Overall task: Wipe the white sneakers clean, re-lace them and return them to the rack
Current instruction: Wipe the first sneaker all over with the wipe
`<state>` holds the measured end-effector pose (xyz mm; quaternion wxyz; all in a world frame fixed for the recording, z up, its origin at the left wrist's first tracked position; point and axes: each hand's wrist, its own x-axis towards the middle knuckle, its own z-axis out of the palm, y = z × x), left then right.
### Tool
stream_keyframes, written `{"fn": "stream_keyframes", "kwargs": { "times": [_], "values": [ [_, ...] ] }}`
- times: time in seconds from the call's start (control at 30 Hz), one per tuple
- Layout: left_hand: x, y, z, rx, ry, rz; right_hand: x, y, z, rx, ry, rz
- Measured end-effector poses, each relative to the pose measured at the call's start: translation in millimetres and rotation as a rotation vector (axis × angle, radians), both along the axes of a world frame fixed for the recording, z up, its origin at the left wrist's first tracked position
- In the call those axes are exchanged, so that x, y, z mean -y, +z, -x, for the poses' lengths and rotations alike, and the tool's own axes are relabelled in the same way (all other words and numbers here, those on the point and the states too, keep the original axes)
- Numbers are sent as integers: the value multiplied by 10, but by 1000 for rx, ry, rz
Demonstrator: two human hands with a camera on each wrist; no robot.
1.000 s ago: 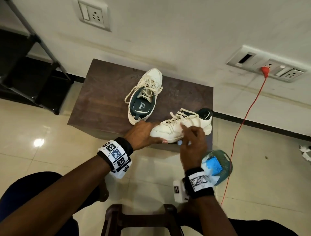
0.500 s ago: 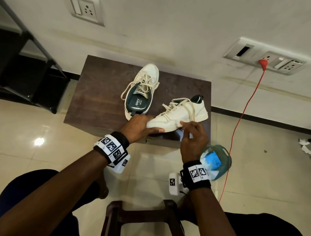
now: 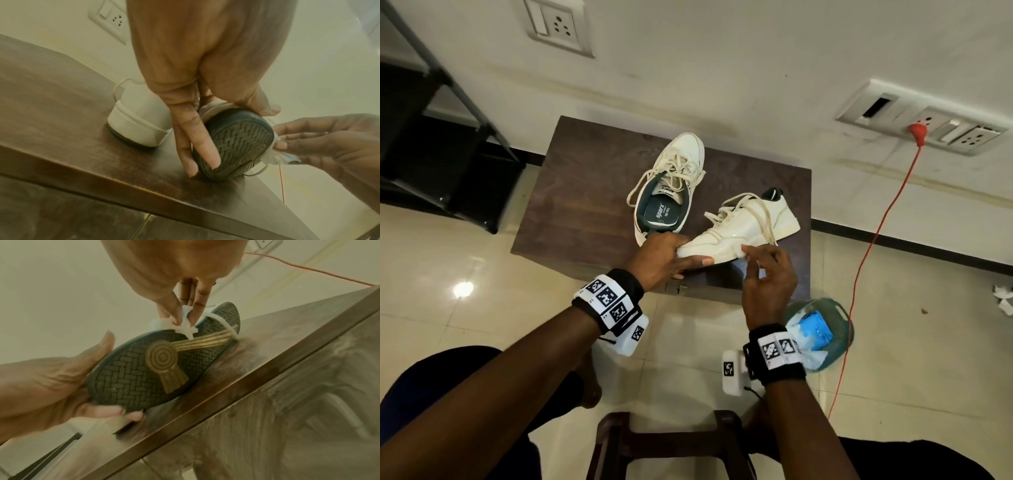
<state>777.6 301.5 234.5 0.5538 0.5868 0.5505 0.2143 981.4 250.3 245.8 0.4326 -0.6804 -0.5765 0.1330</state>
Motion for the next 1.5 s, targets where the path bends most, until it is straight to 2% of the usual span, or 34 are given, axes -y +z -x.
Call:
{"fn": "stream_keyframes", "kwargs": {
  "times": [0.2,0.27,0.33,0.4,0.53,0.6,0.67,0.77,0.9,1.0,1.07,1.13,1.2,1.3,1.4,1.5],
  "values": [
    [-12,14,43,-161,-68,-208,239,54,347,19,164,-22],
    [-2,6,50,-188,-87,-277,177,47,194,21,130,-34],
    [36,-2,18,-258,-120,-356,103,14,-19,-19,24,0],
    [118,-4,-74,-316,-157,-396,58,-27,-193,-102,-52,60],
    [207,-108,-267,-490,-194,-399,163,-116,-352,-253,-31,169],
    [219,-171,-308,-583,-208,-446,281,-138,-420,-398,-56,231],
    [246,-232,-313,-626,-225,-527,398,-94,-478,-559,-70,279],
    [330,-288,-310,-677,-232,-556,557,11,-577,-797,-61,317],
    [439,-238,-399,-765,-223,-524,647,34,-645,-1027,-77,328],
    [495,-74,-481,-832,-214,-520,629,13,-628,-1131,-126,331],
    [528,117,-588,-839,-193,-648,601,10,-629,-1155,-135,322],
    [531,310,-752,-807,-218,-866,589,-19,-663,-1166,-168,324],
    [453,458,-969,-748,-303,-1040,588,-66,-710,-1187,-236,339],
    [235,533,-1372,-703,-560,-1151,597,-141,-850,-1237,-347,332],
    [28,525,-1633,-893,-883,-1196,601,-182,-953,-1266,-412,317],
    [-83,507,-1684,-1005,-1035,-1238,608,-199,-1000,-1313,-403,322]
  ]
}}
